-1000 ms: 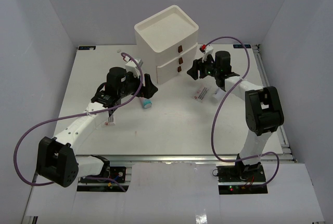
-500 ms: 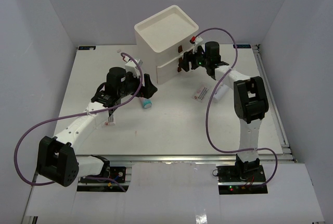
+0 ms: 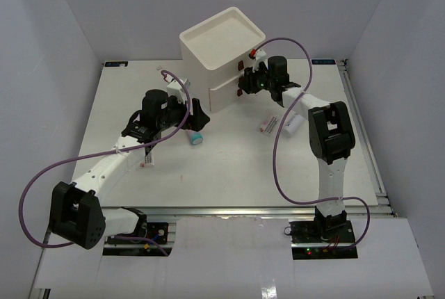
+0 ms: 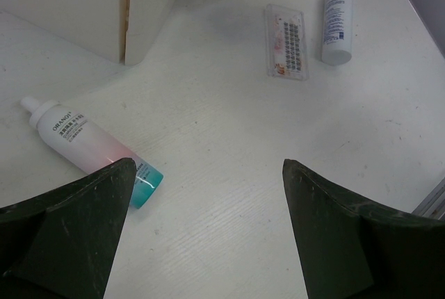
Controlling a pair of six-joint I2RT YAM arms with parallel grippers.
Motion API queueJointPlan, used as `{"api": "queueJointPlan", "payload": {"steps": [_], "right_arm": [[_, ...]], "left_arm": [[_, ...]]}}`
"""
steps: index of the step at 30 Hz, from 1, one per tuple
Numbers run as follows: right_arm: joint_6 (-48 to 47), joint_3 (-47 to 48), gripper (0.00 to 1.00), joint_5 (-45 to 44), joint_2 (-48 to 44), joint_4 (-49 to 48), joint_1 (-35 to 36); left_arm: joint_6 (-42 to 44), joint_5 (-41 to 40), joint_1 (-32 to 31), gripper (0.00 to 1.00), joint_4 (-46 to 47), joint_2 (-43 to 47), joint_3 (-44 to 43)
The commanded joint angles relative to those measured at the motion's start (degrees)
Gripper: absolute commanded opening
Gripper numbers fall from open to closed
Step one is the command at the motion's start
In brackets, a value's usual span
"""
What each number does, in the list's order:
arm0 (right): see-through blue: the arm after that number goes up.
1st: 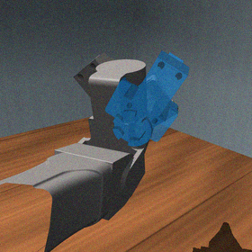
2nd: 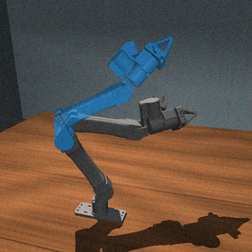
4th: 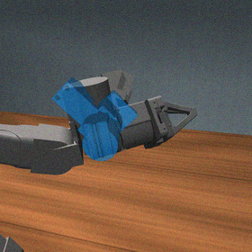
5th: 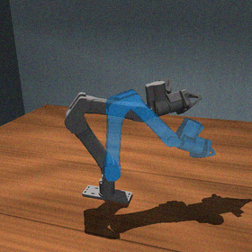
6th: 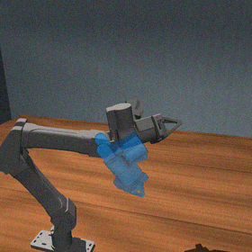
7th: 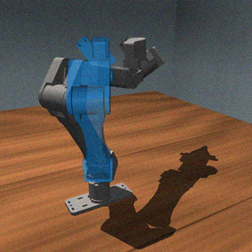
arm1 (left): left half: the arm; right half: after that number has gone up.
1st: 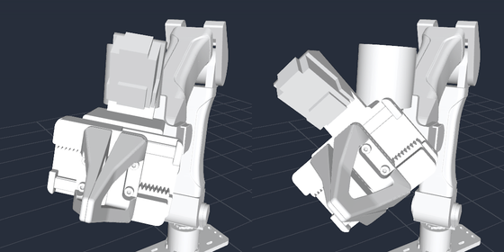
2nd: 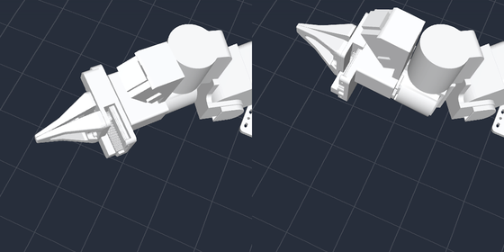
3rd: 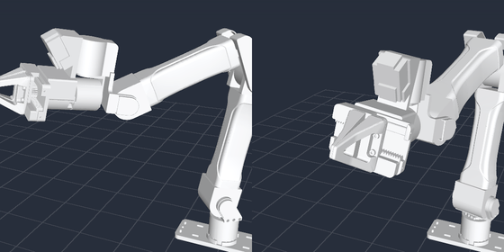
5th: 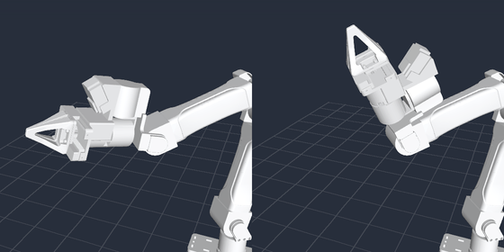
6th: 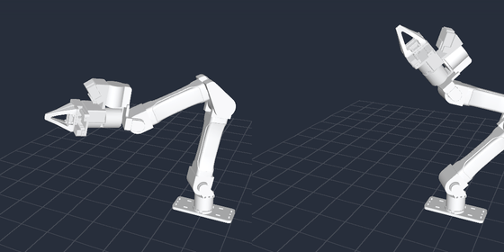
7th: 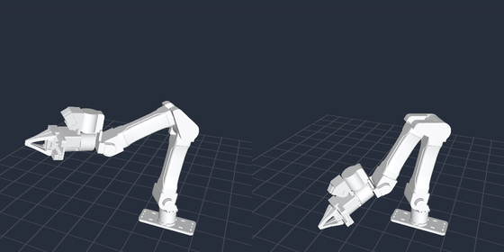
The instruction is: Organize the makeup
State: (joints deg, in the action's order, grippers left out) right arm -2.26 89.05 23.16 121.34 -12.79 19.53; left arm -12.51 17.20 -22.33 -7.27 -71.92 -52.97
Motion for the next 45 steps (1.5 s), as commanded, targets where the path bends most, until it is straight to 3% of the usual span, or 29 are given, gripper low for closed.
{"api": "queueJointPlan", "payload": {"steps": [1, 10, 24, 29, 31, 33, 35, 45], "right_arm": [[0.86, 2.35, 0.35, -1.89, -0.15, -1.72, -0.02], [-0.86, -3.69, 0.08, -0.47, -4.35, -3.64, -0.09], [-3.93, -27.37, 0.08, 0.38, -21.41, -6.58, -2.49], [-5.12, -30.58, 0.08, 0.75, -25.47, -5.63, -3.58], [-5.28, -30.08, 0.12, 1.21, -25.80, -4.99, -3.71], [-6.14, -29.14, 0.37, 2.55, -25.80, -3.27, -3.71], [-7.00, -26.99, 0.54, 3.30, -25.82, 0.34, -3.80], [-15.51, -31.46, 0.69, 4.65, -38.14, 11.13, -6.92]], "left_arm": [[0.21, 0.90, 0.27, 0.98, 0.94, 0.38, -0.12], [0.21, 0.98, 0.27, 0.98, 0.93, 0.65, -0.12], [-0.29, 2.25, 0.27, 0.98, 1.10, 2.03, 0.04], [-0.49, 2.57, 0.27, 0.98, 1.22, 2.14, 0.06], [-0.58, 2.57, 0.27, 0.98, 1.21, 2.14, 0.15], [-0.58, 2.49, 0.27, 0.98, 1.29, 2.14, 0.23], [-0.50, 2.31, 0.27, 0.98, 1.20, 1.96, 0.24], [-0.75, 3.09, 0.27, 0.98, 1.29, 2.57, 0.23]]}}
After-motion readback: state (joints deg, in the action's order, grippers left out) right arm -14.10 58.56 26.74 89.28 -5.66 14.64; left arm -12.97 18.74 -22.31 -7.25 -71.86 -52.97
